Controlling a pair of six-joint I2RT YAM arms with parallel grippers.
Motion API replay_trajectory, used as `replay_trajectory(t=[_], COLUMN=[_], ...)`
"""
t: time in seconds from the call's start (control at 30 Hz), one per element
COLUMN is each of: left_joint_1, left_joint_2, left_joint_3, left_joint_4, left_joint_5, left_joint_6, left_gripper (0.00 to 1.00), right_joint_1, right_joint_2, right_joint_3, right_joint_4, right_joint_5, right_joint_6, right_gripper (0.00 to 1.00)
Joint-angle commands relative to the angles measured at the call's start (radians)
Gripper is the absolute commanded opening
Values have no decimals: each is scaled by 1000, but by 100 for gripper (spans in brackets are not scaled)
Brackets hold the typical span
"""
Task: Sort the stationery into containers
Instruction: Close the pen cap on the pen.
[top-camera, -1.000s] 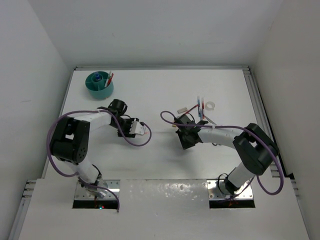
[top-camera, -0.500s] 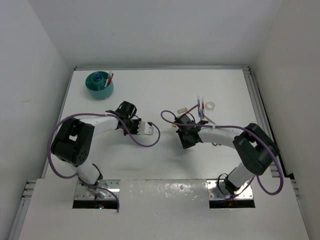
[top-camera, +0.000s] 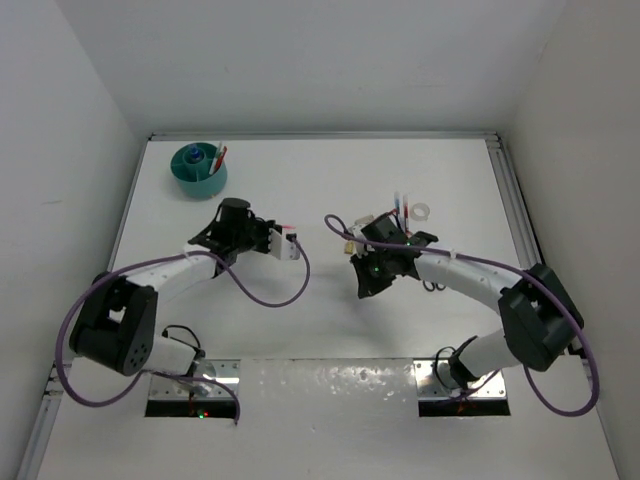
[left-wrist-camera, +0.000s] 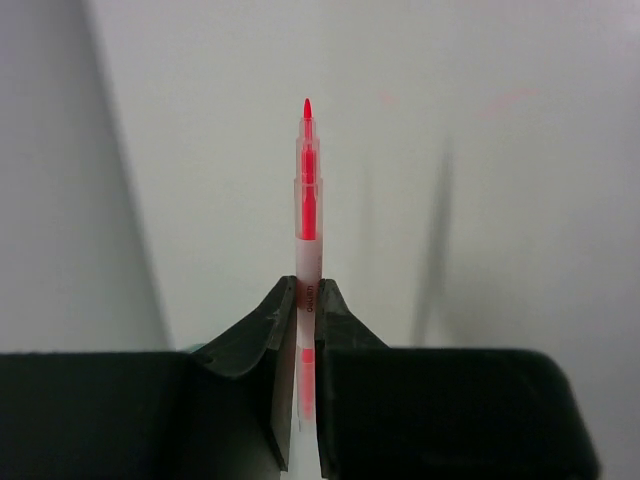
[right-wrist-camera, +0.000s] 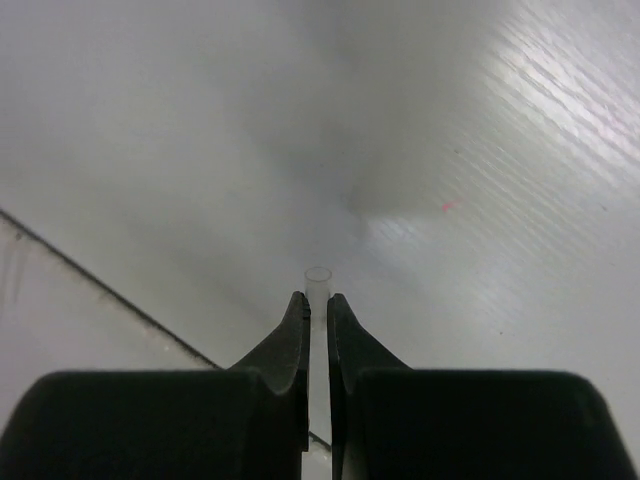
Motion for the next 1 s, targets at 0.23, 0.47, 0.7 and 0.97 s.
replay_trajectory(t=[0.23,0.47,0.7,0.97], left_joint_1=[-16,-22,-47,-76], left_joint_2=[-141,-218,-249,-243], left_joint_3=[21,-5,-52,-66], left_joint_4=[408,413,460,494], left_joint_5=[97,149,141,131], left_joint_6=[173,162,276,313], left_gripper=[0,0,0,0], right_joint_1=[-32,-99,-86,-81], right_joint_2=[88,161,204,210], right_joint_3=[448,669,772,777], right_joint_4=[-207,-223,-297,-237], right_joint_5=[-205,-285,-242,-253], right_joint_6=[-215,-195,-282,-290], right_gripper=[0,0,0,0])
